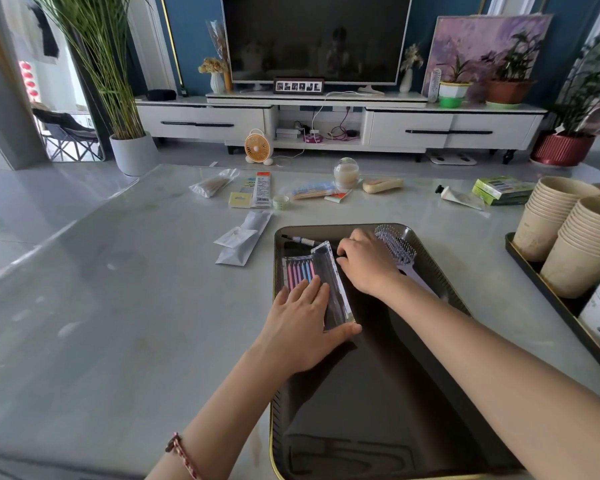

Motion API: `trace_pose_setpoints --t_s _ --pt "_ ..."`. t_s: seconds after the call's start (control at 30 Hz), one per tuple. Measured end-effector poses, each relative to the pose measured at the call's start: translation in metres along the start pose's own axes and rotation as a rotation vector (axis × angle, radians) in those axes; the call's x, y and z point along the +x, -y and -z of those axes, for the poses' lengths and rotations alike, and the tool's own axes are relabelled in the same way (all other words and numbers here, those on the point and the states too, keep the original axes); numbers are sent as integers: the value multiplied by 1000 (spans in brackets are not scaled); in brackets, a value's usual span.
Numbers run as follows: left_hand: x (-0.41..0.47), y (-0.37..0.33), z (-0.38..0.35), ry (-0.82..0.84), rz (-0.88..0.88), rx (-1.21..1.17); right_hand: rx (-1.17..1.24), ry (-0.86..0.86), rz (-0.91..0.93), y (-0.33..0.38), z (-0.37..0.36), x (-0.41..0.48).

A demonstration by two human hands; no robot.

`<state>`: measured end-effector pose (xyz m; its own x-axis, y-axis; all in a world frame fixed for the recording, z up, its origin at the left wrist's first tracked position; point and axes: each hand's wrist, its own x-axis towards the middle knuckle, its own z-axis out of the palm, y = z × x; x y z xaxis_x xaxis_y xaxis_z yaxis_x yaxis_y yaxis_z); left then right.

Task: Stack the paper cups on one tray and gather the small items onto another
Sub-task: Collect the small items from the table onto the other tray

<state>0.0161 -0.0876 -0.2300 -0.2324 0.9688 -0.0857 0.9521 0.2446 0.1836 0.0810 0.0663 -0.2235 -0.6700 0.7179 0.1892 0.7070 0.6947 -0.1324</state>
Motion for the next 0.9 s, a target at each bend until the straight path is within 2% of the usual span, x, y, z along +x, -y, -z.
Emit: trace_pose_setpoints --t_s 0.27,0.4,0.6,0.77,0.9 --pt "3 -1 2 -29 13 -35 -73 -43 2 -2 0 9" --pt "0 -3 6 -96 -5 -51 -134 15 -20 -4 8 5" --pt "4 -3 9 -120 10 -61 -135 -11 14 -20 26 -24" --pt "11 -4 6 -223 26 -18 -133 12 9 -20 27 -33" --pt "13 -1 7 -281 20 -71 -52 -12 9 -20 29 -30"
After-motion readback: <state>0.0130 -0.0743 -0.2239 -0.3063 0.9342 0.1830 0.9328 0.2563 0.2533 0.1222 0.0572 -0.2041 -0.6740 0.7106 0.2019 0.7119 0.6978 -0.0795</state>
